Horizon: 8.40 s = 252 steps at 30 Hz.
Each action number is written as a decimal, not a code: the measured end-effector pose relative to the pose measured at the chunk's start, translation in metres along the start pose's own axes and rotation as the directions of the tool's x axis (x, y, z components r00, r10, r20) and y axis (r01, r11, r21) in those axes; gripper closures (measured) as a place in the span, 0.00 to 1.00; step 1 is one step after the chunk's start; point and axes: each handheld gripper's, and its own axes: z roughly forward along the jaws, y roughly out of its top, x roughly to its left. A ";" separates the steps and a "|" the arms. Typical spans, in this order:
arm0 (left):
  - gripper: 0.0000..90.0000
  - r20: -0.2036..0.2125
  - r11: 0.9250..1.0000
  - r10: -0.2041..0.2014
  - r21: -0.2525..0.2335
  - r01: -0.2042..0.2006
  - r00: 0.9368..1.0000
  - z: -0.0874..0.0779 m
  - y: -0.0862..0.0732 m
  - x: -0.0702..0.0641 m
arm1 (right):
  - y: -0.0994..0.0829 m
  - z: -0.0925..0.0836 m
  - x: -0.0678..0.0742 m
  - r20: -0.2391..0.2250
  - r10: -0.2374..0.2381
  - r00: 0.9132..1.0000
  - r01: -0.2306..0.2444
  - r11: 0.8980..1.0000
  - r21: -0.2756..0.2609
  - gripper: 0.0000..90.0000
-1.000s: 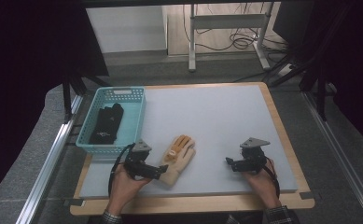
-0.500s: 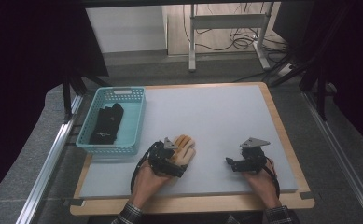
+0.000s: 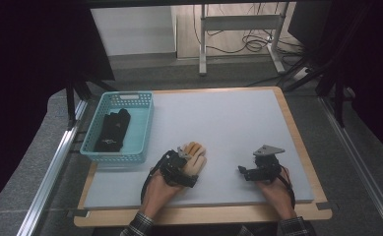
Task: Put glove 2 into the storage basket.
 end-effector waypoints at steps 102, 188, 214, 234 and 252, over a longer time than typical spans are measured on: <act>0.55 -0.269 0.926 -0.343 0.062 0.372 0.900 -0.052 0.027 0.235 | 0.000 0.000 0.000 -0.002 -0.002 1.000 0.002 1.000 -0.002 0.15; 0.04 -0.151 0.918 -0.386 -0.156 0.363 0.910 -0.118 -0.014 0.237 | 0.000 0.000 0.000 0.000 -0.005 1.000 0.005 1.000 -0.002 0.15; 0.00 -0.073 0.947 -0.251 -0.226 0.229 0.965 -0.131 -0.007 0.183 | 0.000 0.000 0.000 0.000 -0.005 1.000 0.005 1.000 -0.001 0.15; 0.00 -0.044 0.967 -0.120 -0.231 0.106 0.992 -0.116 0.010 0.135 | 0.000 0.000 0.000 -0.002 0.000 1.000 0.000 1.000 -0.001 0.15; 0.00 0.021 0.964 0.011 -0.267 -0.005 1.000 -0.096 0.028 0.077 | 0.000 0.000 0.000 -0.001 -0.001 1.000 0.001 1.000 0.000 0.15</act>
